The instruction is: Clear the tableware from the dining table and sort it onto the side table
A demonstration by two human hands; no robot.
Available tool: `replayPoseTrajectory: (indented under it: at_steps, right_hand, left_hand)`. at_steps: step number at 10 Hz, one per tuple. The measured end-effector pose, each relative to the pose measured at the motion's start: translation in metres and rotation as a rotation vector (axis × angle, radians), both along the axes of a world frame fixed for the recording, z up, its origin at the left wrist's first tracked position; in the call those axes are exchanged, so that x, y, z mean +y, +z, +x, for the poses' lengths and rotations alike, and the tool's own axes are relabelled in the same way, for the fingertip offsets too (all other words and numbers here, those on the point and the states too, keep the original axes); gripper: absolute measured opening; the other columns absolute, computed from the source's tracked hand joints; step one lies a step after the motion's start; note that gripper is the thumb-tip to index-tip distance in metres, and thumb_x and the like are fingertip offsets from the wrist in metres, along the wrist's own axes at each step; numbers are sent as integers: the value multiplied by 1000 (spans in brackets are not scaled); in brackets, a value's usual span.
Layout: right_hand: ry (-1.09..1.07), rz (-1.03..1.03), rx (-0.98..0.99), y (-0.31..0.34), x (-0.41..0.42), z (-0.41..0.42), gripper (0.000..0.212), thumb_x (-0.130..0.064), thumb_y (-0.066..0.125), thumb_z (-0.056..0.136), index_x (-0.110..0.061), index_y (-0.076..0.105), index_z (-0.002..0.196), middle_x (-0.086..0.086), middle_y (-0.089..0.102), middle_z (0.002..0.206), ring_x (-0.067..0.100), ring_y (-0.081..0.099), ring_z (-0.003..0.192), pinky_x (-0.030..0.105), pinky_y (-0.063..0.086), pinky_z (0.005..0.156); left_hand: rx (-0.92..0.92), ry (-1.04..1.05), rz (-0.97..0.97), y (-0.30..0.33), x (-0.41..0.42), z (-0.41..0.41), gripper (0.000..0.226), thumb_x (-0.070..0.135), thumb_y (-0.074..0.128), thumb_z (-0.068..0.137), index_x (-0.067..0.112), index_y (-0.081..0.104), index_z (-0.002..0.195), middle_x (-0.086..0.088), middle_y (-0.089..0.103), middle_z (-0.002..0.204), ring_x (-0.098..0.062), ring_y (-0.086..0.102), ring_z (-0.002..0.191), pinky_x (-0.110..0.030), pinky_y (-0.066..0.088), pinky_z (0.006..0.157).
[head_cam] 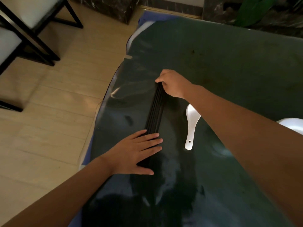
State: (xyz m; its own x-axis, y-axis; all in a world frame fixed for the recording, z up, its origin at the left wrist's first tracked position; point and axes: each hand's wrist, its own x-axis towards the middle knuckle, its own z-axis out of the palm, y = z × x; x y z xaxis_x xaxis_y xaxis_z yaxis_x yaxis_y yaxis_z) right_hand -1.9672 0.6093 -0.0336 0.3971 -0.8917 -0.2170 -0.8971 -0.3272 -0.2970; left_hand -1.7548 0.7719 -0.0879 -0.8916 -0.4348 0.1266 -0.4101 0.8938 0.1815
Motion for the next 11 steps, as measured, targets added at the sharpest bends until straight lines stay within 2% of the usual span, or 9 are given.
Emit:
replayPoseTrajectory:
  at_steps: [1, 3, 5, 7, 8, 9, 10, 11]
  right_hand:
    - [-26, -20, 3, 1, 2, -7, 36, -1, 38, 93, -4, 59, 121, 16, 52, 124, 31, 49, 114, 41, 40, 100]
    - [-88, -46, 13, 2, 1, -16, 37, 0, 39, 92, -4, 55, 126, 16, 52, 127, 30, 48, 119, 37, 38, 104]
    - [-67, -69, 4, -1, 4, -15, 35, -8, 50, 91, -4, 56, 125, 16, 55, 122, 30, 51, 114, 37, 41, 99]
    - [-42, -99, 46, -1, 8, -18, 32, -11, 51, 91, -3, 58, 121, 16, 54, 120, 30, 50, 113, 41, 43, 98]
    - [-41, -100, 62, -1, 12, -18, 32, -12, 49, 92, -3, 57, 122, 16, 53, 122, 30, 48, 115, 42, 43, 98]
    - [-63, -64, 70, 5, 17, -19, 38, -18, 47, 93, -7, 49, 129, 14, 51, 128, 30, 45, 121, 45, 42, 99]
    - [-65, -92, 63, 14, 25, -19, 38, -20, 46, 94, -9, 48, 130, 14, 52, 128, 30, 45, 121, 46, 43, 99]
    - [-147, -179, 41, 31, 46, -27, 31, -20, 45, 93, -8, 58, 118, 14, 57, 117, 31, 52, 111, 46, 47, 91]
  left_hand:
    - [54, -15, -9, 1, -4, -7, 63, 61, 50, 82, 11, 59, 119, -8, 58, 131, -22, 42, 131, -43, 29, 111]
    - [121, -7, 43, 3, -7, -23, 57, 55, 61, 79, 5, 63, 106, -15, 61, 123, -27, 48, 127, -46, 38, 106]
    - [91, 24, 100, 3, -6, -23, 59, 55, 59, 80, 4, 62, 109, -16, 59, 126, -26, 45, 129, -44, 34, 109]
    - [112, 38, 92, 2, -4, -24, 57, 54, 62, 78, 4, 62, 108, -16, 59, 125, -27, 46, 128, -44, 34, 109]
    - [91, 54, 97, 5, -5, -24, 59, 55, 61, 78, 6, 60, 111, -15, 56, 129, -25, 42, 131, -41, 29, 111]
    - [63, 50, 107, 14, -3, -24, 62, 55, 56, 80, 10, 54, 122, -14, 48, 138, -23, 34, 136, -40, 18, 114]
    - [79, 60, 65, 23, 0, -26, 58, 52, 53, 82, 12, 52, 125, -13, 45, 141, -21, 32, 137, -41, 16, 115]
    - [66, 222, 63, 52, -7, -32, 43, 38, 51, 85, 13, 56, 120, -9, 59, 127, -21, 52, 121, -42, 30, 109]
